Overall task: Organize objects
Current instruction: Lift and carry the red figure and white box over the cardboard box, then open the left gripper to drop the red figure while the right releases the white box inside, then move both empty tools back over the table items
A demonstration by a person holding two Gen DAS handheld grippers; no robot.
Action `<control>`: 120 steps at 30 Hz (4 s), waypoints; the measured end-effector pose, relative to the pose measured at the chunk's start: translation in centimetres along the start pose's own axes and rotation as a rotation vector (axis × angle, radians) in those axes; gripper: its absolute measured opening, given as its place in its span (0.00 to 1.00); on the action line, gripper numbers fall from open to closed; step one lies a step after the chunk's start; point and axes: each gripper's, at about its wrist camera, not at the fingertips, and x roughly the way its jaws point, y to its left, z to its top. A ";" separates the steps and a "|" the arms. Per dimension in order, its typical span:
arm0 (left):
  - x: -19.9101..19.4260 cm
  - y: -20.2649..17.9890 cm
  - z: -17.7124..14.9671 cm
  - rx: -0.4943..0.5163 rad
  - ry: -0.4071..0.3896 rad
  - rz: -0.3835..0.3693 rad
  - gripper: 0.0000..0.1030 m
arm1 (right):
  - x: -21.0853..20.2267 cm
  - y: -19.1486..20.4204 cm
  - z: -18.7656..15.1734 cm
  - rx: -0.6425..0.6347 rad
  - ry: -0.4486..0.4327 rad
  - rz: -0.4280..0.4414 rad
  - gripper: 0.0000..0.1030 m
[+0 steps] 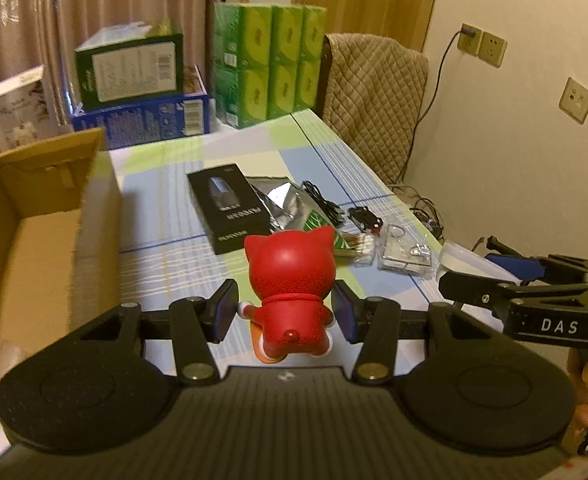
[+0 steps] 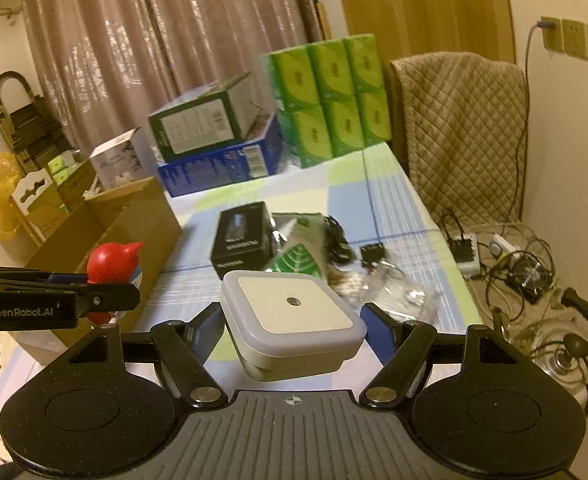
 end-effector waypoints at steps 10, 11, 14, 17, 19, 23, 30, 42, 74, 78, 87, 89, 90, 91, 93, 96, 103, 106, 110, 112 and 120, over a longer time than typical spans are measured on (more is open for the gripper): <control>-4.3 1.7 0.5 -0.024 -0.044 0.026 0.45 | -1.4 3.3 1.5 -0.059 -0.026 0.035 0.69; -4.5 1.9 0.5 -0.025 -0.046 0.028 0.45 | -1.5 3.6 1.6 -0.065 -0.029 0.038 0.69; -5.4 2.2 0.6 -0.027 -0.052 0.039 0.45 | -1.8 4.4 1.9 -0.079 -0.033 0.047 0.69; -6.2 2.6 0.6 -0.029 -0.059 0.045 0.45 | -1.9 5.4 2.3 -0.100 -0.036 0.058 0.69; -6.7 2.9 0.6 -0.030 -0.064 0.051 0.45 | -1.9 6.1 2.5 -0.115 -0.038 0.066 0.69; -7.5 3.8 0.7 -0.042 -0.070 0.058 0.45 | -1.8 7.5 3.0 -0.140 -0.039 0.083 0.69; -9.4 7.3 0.9 -0.073 -0.077 0.092 0.45 | -0.2 11.4 4.0 -0.199 -0.029 0.140 0.69; -9.9 18.1 0.3 -0.118 -0.012 0.247 0.45 | 6.4 19.9 5.4 -0.255 0.051 0.301 0.69; 0.1 26.6 -2.3 -0.179 0.144 0.260 0.55 | 16.5 23.9 5.6 -0.204 0.142 0.340 0.69; -1.1 26.9 -2.1 -0.199 0.108 0.272 0.67 | 16.4 24.0 5.6 -0.207 0.139 0.341 0.69; -3.0 26.6 -1.9 -0.174 0.095 0.290 0.67 | 15.9 25.0 5.8 -0.208 0.139 0.353 0.69; -3.2 26.7 -2.2 -0.176 0.094 0.289 0.67 | 16.0 25.2 5.8 -0.202 0.141 0.357 0.69; -3.3 26.7 -2.3 -0.176 0.094 0.290 0.67 | 16.0 25.2 5.9 -0.199 0.141 0.358 0.69; -3.5 26.7 -2.4 -0.175 0.093 0.290 0.67 | 16.1 25.3 5.9 -0.196 0.141 0.360 0.69; -3.7 26.7 -2.5 -0.175 0.092 0.290 0.67 | 16.3 25.3 5.9 -0.183 0.137 0.370 0.70; -3.9 26.7 -2.7 -0.177 0.087 0.284 0.68 | 16.5 25.3 5.9 -0.163 0.125 0.397 0.75; -4.2 26.5 -3.1 -0.180 0.084 0.282 0.69 | 15.8 24.2 6.4 -0.131 0.074 0.377 0.79; -4.5 26.3 -3.2 -0.186 0.079 0.282 0.71 | 15.1 23.5 6.5 -0.132 0.057 0.361 0.79; -5.1 25.8 -3.1 -0.195 0.061 0.282 0.72 | 13.8 22.0 6.4 -0.109 0.048 0.345 0.80; -5.5 25.3 -3.0 -0.198 0.053 0.280 0.74 | 12.9 21.1 6.4 -0.100 0.042 0.333 0.80; -6.9 22.5 -2.4 -0.197 0.018 0.264 0.76 | 9.1 18.4 6.0 -0.114 0.033 0.278 0.80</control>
